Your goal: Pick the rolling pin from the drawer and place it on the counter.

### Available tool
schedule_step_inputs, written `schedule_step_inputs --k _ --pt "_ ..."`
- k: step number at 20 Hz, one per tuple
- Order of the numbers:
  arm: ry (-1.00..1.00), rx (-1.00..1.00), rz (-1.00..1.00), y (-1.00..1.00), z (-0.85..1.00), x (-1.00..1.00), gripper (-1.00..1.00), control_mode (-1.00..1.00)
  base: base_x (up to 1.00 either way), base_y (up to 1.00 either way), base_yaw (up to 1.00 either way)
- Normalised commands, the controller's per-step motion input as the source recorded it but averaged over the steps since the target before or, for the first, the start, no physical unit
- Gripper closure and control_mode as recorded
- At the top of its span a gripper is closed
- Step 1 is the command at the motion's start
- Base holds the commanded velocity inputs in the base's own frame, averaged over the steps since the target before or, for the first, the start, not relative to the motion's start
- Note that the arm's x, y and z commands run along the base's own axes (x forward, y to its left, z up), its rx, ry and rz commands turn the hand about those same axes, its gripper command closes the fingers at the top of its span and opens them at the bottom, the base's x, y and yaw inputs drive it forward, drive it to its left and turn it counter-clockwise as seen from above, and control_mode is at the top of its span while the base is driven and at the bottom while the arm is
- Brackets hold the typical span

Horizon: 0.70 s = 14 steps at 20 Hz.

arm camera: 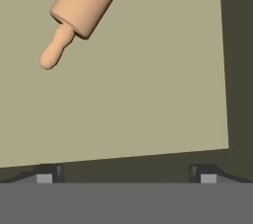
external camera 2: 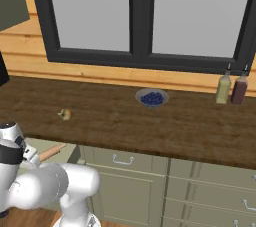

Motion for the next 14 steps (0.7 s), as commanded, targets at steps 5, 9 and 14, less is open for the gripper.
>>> schedule_step_inputs --k 5,9,14 --pt "0.0 0.0 0.0 0.01 -0.25 0.15 -1.0 -1.0 0.0 0.0 0.0" --pt "0.05 0.0 0.0 0.04 -0.24 0.01 -1.0 -1.0 0.0 0.0 0.0" --pt "0.26 0.0 -0.01 0.0 0.0 -0.57 -1.0 -1.0 0.0 0.0 0.0"
